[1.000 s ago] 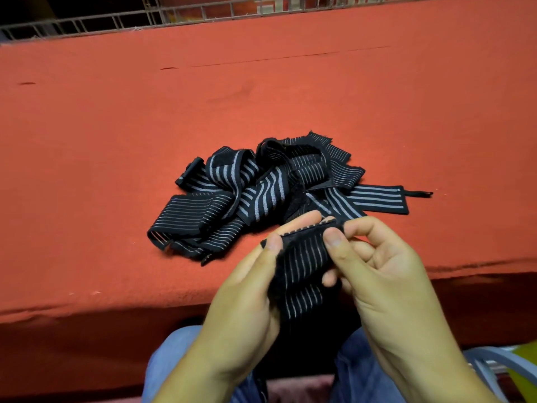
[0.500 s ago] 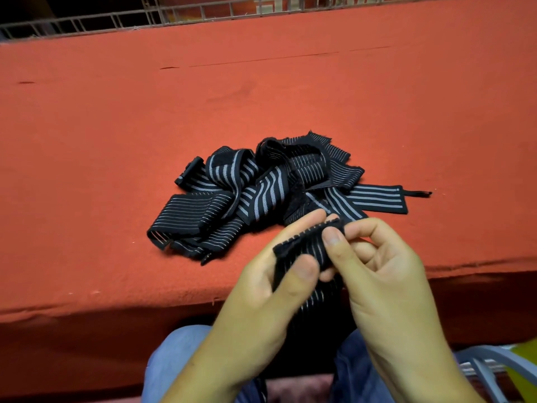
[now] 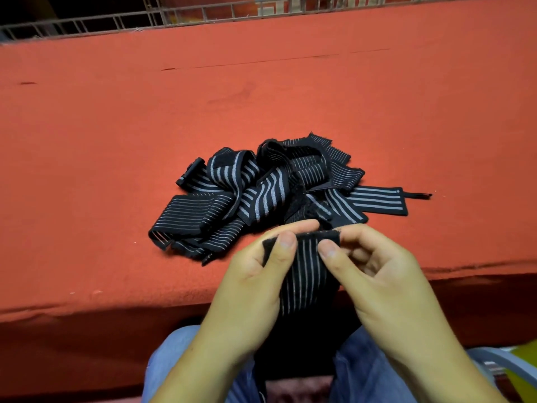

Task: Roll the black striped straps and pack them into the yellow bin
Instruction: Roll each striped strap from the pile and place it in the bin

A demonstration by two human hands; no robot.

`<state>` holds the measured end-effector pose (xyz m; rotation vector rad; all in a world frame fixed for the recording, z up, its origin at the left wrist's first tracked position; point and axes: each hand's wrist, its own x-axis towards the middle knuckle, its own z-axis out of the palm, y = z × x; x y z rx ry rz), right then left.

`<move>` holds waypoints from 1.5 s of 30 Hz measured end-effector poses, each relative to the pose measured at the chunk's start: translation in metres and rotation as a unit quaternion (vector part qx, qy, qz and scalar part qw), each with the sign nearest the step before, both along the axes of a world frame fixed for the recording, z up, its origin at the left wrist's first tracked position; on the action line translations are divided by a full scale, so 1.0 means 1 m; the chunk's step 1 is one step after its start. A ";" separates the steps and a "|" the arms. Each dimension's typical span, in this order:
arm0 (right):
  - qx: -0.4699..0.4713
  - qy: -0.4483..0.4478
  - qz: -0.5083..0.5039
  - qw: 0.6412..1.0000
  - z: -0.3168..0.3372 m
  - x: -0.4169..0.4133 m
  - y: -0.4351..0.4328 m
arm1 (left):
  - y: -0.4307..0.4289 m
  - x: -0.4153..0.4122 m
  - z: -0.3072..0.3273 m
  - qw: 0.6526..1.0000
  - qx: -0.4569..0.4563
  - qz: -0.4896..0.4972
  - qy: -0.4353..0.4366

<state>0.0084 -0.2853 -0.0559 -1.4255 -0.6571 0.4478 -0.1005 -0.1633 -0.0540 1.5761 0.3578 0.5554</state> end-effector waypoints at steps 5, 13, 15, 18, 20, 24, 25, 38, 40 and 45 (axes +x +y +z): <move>0.033 0.116 0.014 0.993 -0.005 0.006 -0.002 | 0.011 -0.002 -0.002 0.999 0.030 0.025 -0.007; 0.036 0.159 0.073 0.984 -0.013 0.003 0.002 | 0.009 -0.002 -0.009 0.995 0.071 0.071 0.014; 0.019 0.125 0.077 0.989 -0.015 0.001 0.004 | 0.002 -0.001 -0.009 0.992 0.099 0.078 0.032; -0.019 0.063 0.060 0.996 -0.018 -0.003 0.007 | -0.010 -0.001 -0.011 0.992 0.102 0.061 0.050; -0.029 0.037 0.061 0.997 -0.019 -0.004 0.008 | -0.011 -0.002 -0.010 0.993 0.090 0.047 0.057; -0.008 0.057 0.065 0.996 -0.016 -0.001 0.006 | -0.002 -0.004 -0.004 0.992 0.109 0.059 0.035; -0.003 0.062 0.066 0.996 -0.016 0.000 0.005 | 0.002 -0.005 -0.003 0.990 0.122 0.073 0.023; 0.027 0.127 0.071 0.989 -0.019 0.004 0.002 | 0.018 -0.008 -0.010 0.992 0.080 0.098 -0.016; 0.023 0.145 0.068 0.987 -0.016 0.004 0.002 | 0.018 -0.009 -0.010 0.996 0.051 0.079 -0.001; 0.024 0.174 0.081 0.981 -0.013 0.004 0.003 | 0.015 -0.011 -0.004 0.997 0.067 0.046 -0.004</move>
